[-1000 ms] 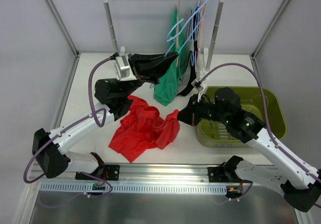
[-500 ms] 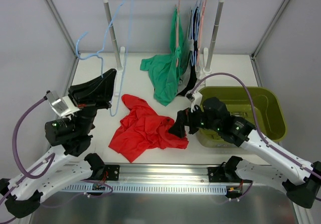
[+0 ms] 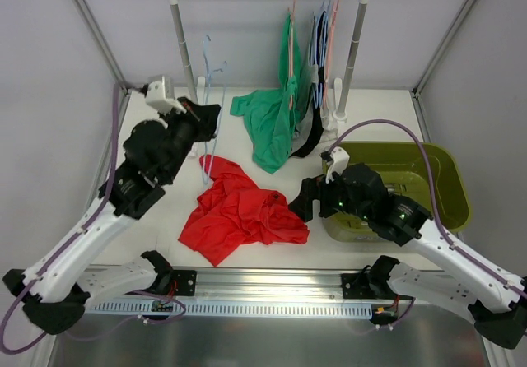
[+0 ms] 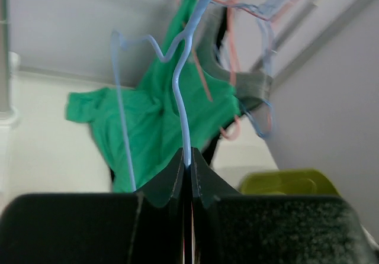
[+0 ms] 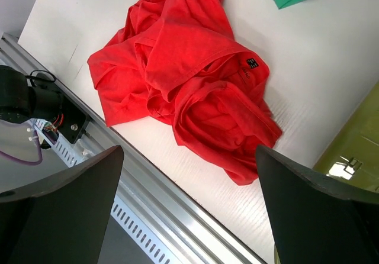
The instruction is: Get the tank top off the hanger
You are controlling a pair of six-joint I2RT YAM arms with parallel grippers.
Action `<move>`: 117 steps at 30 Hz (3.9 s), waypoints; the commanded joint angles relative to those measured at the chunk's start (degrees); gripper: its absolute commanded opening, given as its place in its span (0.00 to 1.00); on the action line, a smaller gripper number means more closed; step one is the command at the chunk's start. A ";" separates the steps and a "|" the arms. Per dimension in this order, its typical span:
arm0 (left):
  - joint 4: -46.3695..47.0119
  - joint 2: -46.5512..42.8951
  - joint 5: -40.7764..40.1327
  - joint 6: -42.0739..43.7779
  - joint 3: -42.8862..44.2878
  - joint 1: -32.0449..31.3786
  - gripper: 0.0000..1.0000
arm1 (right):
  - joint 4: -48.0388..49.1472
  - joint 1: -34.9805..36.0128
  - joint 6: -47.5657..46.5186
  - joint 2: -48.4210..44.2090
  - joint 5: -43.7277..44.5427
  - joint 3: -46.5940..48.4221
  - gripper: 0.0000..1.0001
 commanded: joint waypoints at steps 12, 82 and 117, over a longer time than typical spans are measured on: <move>-5.19 28.77 23.94 -0.67 36.68 20.95 0.00 | -4.41 0.10 -2.02 -8.37 5.50 1.94 0.99; -36.64 -28.34 29.35 10.38 -8.20 27.73 0.99 | 3.22 11.96 -11.42 66.27 13.58 29.64 0.00; -35.69 -38.45 19.55 5.92 -22.44 27.56 0.99 | -18.21 -20.95 -24.79 10.01 25.03 45.92 0.00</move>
